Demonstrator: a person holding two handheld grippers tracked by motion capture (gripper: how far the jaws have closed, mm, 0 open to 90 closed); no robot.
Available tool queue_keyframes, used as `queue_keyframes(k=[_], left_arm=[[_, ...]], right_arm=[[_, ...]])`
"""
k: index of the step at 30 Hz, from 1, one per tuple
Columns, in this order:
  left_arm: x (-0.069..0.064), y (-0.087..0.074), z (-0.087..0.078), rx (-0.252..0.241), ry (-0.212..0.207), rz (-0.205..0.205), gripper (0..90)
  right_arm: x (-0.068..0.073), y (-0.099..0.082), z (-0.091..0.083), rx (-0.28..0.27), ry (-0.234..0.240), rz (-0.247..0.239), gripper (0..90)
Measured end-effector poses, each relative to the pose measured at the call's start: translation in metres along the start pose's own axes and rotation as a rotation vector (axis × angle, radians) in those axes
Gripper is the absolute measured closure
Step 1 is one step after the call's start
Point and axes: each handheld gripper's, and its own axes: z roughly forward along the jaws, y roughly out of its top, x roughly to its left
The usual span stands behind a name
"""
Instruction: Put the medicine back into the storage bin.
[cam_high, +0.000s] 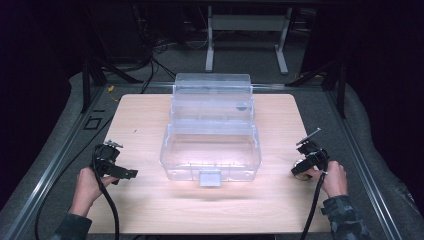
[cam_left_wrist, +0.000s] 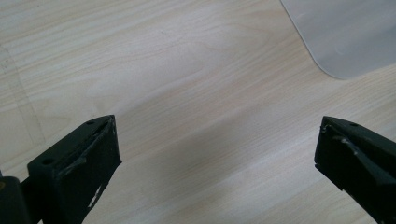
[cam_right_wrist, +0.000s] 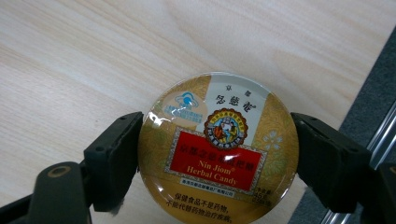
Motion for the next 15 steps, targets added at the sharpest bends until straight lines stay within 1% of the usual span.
queue_keyframes(k=[1,2,3,4,10,11,12,15], left_arm=[[0.000,0.000,0.000,0.002,0.001,0.000,0.1],[0.000,0.001,-0.001,0.003,0.003,0.006,0.1],[-0.001,0.001,-0.001,0.005,0.003,0.005,0.1],[-0.001,0.001,-0.001,0.008,0.006,0.007,0.1],[0.000,0.002,-0.002,0.010,0.011,0.014,0.1],[0.000,0.002,-0.003,0.009,0.012,0.014,0.1],[0.000,0.002,-0.003,0.008,0.015,0.015,0.1],[0.001,0.002,-0.005,0.009,0.016,0.011,0.1]], right_arm=[[0.001,0.000,-0.002,-0.021,-0.002,-0.003,20.2],[0.002,0.001,-0.005,-0.022,-0.004,-0.008,20.2],[0.003,0.001,-0.008,-0.028,-0.016,-0.012,20.2],[0.004,0.002,-0.011,-0.029,-0.011,-0.019,20.2],[0.010,0.005,-0.027,-0.041,-0.023,-0.048,20.2],[0.011,0.006,-0.031,-0.020,-0.020,-0.054,20.2],[0.012,0.006,-0.032,-0.043,-0.024,-0.058,20.2],[0.014,0.009,-0.041,-0.049,-0.021,-0.067,20.2]])
